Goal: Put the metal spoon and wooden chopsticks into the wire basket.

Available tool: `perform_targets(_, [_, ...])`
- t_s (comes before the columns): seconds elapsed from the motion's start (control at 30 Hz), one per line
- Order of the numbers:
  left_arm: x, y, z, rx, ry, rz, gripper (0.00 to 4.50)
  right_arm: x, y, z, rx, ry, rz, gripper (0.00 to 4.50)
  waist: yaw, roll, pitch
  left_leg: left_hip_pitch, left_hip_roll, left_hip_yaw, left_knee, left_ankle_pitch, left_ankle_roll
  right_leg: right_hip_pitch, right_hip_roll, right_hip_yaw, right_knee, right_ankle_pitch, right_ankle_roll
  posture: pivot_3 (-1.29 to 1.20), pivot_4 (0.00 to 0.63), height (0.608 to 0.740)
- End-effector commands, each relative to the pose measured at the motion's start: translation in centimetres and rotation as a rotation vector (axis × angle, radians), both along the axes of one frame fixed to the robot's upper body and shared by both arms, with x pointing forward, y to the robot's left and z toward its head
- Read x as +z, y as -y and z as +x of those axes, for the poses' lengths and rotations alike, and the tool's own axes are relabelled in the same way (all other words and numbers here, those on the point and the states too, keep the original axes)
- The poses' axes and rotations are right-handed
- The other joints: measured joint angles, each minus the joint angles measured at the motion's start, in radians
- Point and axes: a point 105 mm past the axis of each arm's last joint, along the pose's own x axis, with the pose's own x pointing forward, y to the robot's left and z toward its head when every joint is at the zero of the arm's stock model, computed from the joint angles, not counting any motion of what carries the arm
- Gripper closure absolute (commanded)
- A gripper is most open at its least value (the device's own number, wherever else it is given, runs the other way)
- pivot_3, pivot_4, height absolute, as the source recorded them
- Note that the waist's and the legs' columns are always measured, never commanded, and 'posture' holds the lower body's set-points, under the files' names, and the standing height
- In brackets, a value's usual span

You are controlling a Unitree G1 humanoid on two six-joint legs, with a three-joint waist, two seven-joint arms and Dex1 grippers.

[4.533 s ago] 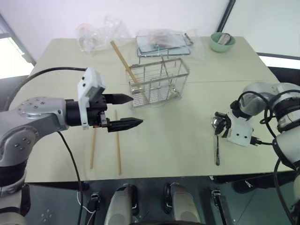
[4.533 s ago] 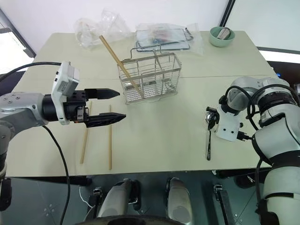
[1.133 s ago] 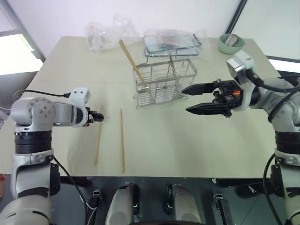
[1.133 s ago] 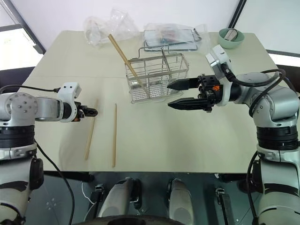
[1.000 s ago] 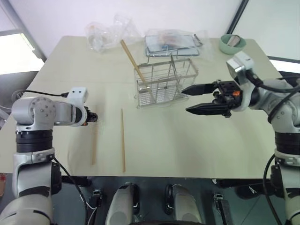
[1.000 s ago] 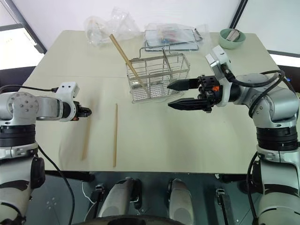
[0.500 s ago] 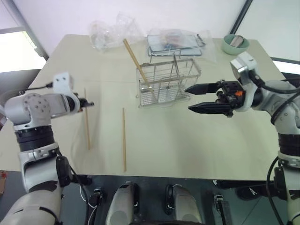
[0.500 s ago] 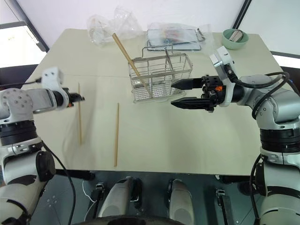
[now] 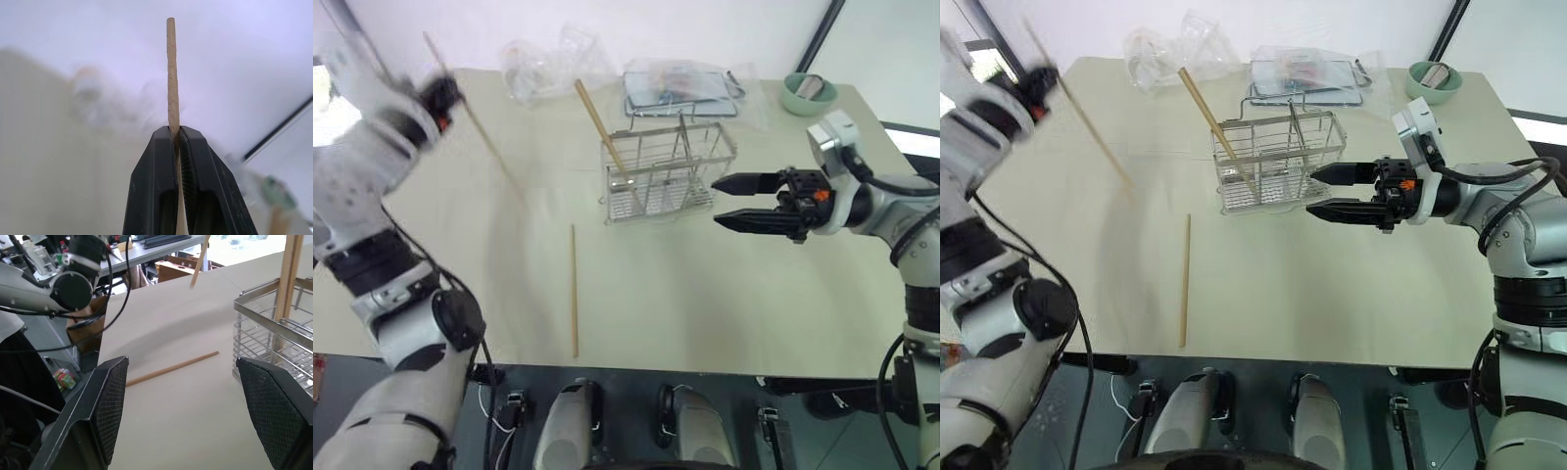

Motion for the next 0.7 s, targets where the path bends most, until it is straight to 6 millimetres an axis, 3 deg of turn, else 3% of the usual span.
perform_targets(0.03, [4.7, 2.2, -1.4, -0.11, 0.197, -0.002, 4.39, 1.5, 0.0, -0.6, -0.003, 0.064, 0.044, 0.89, 0.0, 0.0, 0.0, 0.0, 0.0, 0.0, 0.0, 0.0, 0.0, 0.0, 0.0, 0.0, 0.0, 0.0, 0.0, 0.0, 0.15, 0.707])
perform_targets(0.1, [6.0, 3.4, -1.3, -0.134, 0.246, 0.012, 4.39, 1.6, 0.0, -0.5, -0.016, 0.065, 0.053, 0.89, 0.0, 0.0, 0.0, 0.001, 0.0, 0.0, 0.0, 0.0, 0.0, 0.0, 0.001, 0.0, 0.001, 0.0, 0.0, 0.0, 0.15, 0.707])
perform_targets(0.2, [6.2, 7.0, -0.3, -0.207, 0.272, 0.071, 4.39, 1.7, 0.1, -0.4, -0.032, 0.07, 0.06, 0.89, 0.001, 0.0, 0.0, 0.002, 0.0, 0.001, 0.0, 0.0, 0.0, 0.001, 0.001, 0.0, 0.001, 0.0, 0.0, 0.0, 0.15, 0.707])
perform_targets(0.47, [0.8, 13.1, 2.6, -0.256, 0.239, 0.236, 4.39, 2.2, 0.6, -0.6, -0.086, 0.078, 0.083, 0.89, -0.003, 0.0, 0.0, 0.002, 0.0, 0.001, 0.0, 0.0, 0.001, 0.001, 0.001, 0.0, 0.0, 0.0, 0.0, 0.0, 0.15, 0.707])
perform_targets(0.6, [-2.2, 14.7, 3.5, -0.247, 0.211, 0.311, 4.39, 2.4, 0.8, -0.8, -0.112, 0.078, 0.088, 0.89, -0.003, 0.0, 0.0, 0.002, 0.001, 0.001, 0.0, 0.0, 0.001, 0.001, 0.001, 0.0, 0.001, 0.0, 0.0, 0.0, 0.15, 0.707])
perform_targets(0.7, [-3.4, 15.2, 3.6, -0.243, 0.204, 0.343, 4.39, 2.5, 1.0, -0.8, -0.129, 0.077, 0.09, 0.89, -0.001, 0.0, 0.0, 0.001, 0.001, 0.001, 0.0, -0.002, 0.005, 0.0, 0.001, 0.0, 0.001, 0.0, 0.0, 0.0, 0.15, 0.707])
